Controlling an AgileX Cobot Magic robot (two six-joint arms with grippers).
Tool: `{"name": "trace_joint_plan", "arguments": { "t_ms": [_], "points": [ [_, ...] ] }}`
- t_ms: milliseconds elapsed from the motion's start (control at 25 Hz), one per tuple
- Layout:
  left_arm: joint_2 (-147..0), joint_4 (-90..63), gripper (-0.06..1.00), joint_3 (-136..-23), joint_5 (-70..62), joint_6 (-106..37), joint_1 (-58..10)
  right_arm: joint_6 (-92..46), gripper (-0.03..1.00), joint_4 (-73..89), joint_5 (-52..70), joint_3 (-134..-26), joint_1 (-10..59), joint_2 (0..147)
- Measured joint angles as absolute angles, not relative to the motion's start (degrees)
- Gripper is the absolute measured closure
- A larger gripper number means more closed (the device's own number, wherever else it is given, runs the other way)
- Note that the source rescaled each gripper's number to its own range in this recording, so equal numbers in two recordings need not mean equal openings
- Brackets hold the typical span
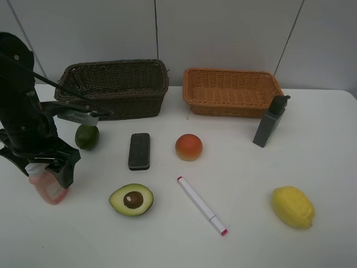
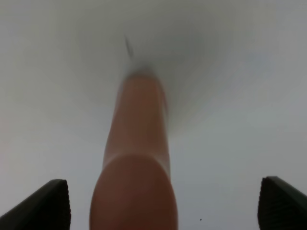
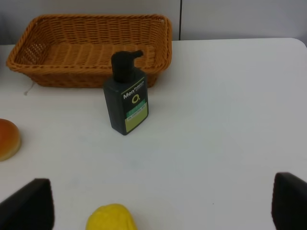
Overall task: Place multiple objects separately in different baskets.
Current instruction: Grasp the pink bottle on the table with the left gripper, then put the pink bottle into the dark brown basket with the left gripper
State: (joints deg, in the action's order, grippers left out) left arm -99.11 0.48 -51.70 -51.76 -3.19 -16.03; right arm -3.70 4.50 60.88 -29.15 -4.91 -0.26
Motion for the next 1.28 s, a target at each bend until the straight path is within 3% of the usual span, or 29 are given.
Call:
{"name": "trace_joint_plan", "arguments": {
  "t_ms": [240,320,400,520,840,1280],
  "points": [
    [-102.0,0.0,-0.05,-51.7,-50.9,-3.0,-16.0,-3.7,-0.03,4.5,60.9,-29.2,-4.9,-0.3],
    [-102.1,0.0,0.05,-51.7,-49.9,-3.0,-16.0,-3.7,-0.03,4.5,60.9,-29.2,-4.9,-0.3],
    [-102.1,0.0,0.32,-51.6,-49.4,-3.0,-16.0,-3.7,-0.03,4.5,60.9,-29.2,-4.9,-0.3],
    [-102.1,0.0,0.92,-51.6,-49.2,-2.6,-16.0,-3.7,-0.03,4.5,60.9,-29.2,-4.9,-0.3],
    [-101.2,0.0,0.94,-55.2,-54.6,1.6,-16.0,-3.7,-0.03,4.5,60.9,-29.2,-4.9,-0.3],
    [-101.8,-3.8,0.94,-87.2,-67.5,6.2,-16.0,-3.7,-0.03,4.5,60.9,-29.2,-4.9,-0.3]
  ]
}}
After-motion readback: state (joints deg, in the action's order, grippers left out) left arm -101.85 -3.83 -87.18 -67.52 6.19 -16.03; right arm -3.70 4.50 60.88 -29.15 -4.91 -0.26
